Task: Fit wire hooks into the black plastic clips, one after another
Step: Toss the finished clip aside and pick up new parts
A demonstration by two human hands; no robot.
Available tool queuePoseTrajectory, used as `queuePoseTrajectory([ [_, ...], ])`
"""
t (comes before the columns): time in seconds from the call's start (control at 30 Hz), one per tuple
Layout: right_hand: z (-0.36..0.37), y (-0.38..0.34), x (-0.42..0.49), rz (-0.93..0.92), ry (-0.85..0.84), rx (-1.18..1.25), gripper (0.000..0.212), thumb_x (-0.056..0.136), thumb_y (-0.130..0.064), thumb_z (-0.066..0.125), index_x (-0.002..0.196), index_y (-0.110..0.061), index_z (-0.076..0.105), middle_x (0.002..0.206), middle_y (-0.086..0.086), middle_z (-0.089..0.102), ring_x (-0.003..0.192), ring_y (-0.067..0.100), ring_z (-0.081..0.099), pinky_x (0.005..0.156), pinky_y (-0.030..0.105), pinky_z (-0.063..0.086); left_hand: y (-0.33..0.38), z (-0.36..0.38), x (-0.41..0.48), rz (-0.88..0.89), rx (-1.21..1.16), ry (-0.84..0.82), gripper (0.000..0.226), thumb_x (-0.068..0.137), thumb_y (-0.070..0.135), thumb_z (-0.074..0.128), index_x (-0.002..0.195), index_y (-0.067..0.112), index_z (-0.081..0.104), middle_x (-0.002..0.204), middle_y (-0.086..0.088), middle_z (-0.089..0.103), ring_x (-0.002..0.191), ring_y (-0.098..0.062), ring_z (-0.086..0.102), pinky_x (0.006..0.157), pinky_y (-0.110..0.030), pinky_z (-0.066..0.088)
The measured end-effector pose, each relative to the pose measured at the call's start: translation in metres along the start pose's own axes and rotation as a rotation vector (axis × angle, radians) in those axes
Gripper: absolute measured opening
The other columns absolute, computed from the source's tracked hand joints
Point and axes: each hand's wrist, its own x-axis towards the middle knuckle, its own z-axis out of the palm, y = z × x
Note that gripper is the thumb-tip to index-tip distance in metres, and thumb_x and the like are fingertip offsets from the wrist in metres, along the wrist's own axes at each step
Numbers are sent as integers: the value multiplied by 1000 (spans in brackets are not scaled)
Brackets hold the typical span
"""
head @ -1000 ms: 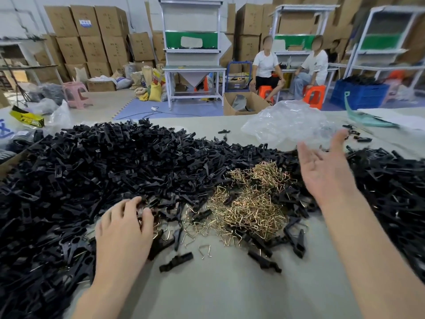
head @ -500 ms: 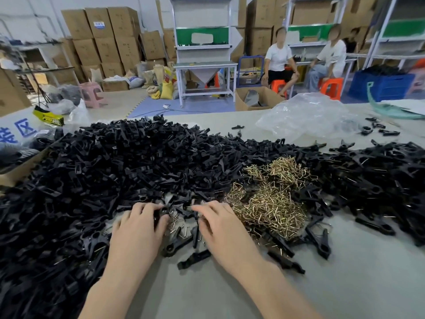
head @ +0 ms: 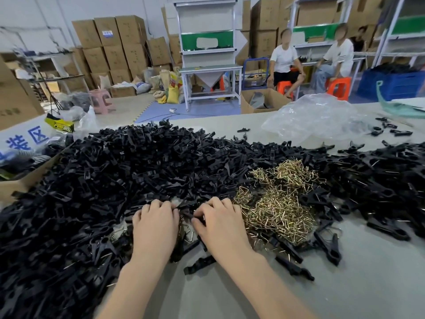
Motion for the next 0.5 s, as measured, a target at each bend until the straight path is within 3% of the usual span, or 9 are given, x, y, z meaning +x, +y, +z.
queuePoseTrajectory([
  [0.13, -15, 7, -5, 37, 56, 246, 15, 100, -39, 57, 111, -33, 63, 109, -19, 61, 107, 4, 51, 95, 21, 40, -6, -10, -7, -21, -133, 73, 28, 101, 37, 45, 110, 24, 67, 107, 4, 70, 104, -22, 61, 95, -38, 38],
  [0.2, -27, 11, -8, 164, 68, 571, 5, 96, -31, 66, 100, -34, 64, 96, -20, 68, 97, -4, 59, 84, 10, 44, -7, -20, -12, 5, -303, 136, 23, 100, 33, 51, 108, 20, 68, 102, 4, 72, 99, -23, 66, 94, -42, 44],
  [0.27, -36, 18, -11, 274, 61, 910, 11, 93, -23, 72, 96, -32, 66, 95, -15, 71, 92, -3, 65, 79, 8, 47, -3, -32, -20, 29, -474, 230, 19, 98, 33, 54, 104, 22, 67, 96, 9, 71, 92, -17, 66, 90, -44, 49],
  [0.33, -41, 25, -15, 346, 82, 1184, 16, 90, -15, 75, 100, -27, 69, 99, -3, 74, 95, 7, 70, 84, 15, 53, 7, -40, -29, 2, -671, 250, 11, 96, 35, 54, 101, 30, 63, 87, 18, 66, 85, -2, 61, 83, -31, 50],
  [0.4, -41, 29, -17, 399, 89, 1400, 25, 87, -10, 74, 108, -23, 71, 103, 4, 75, 100, 16, 72, 87, 23, 57, 19, -40, -37, -39, -883, 189, 8, 95, 29, 56, 97, 36, 61, 77, 19, 63, 72, 0, 58, 67, -14, 44],
  [0.5, -38, 28, -18, 425, 67, 1506, 29, 92, 1, 65, 106, -23, 74, 101, 2, 78, 96, 16, 75, 81, 19, 57, 32, -37, -42, -12, -1062, 63, 16, 97, 21, 59, 97, 34, 68, 71, 18, 63, 60, 1, 54, 58, -8, 40],
])
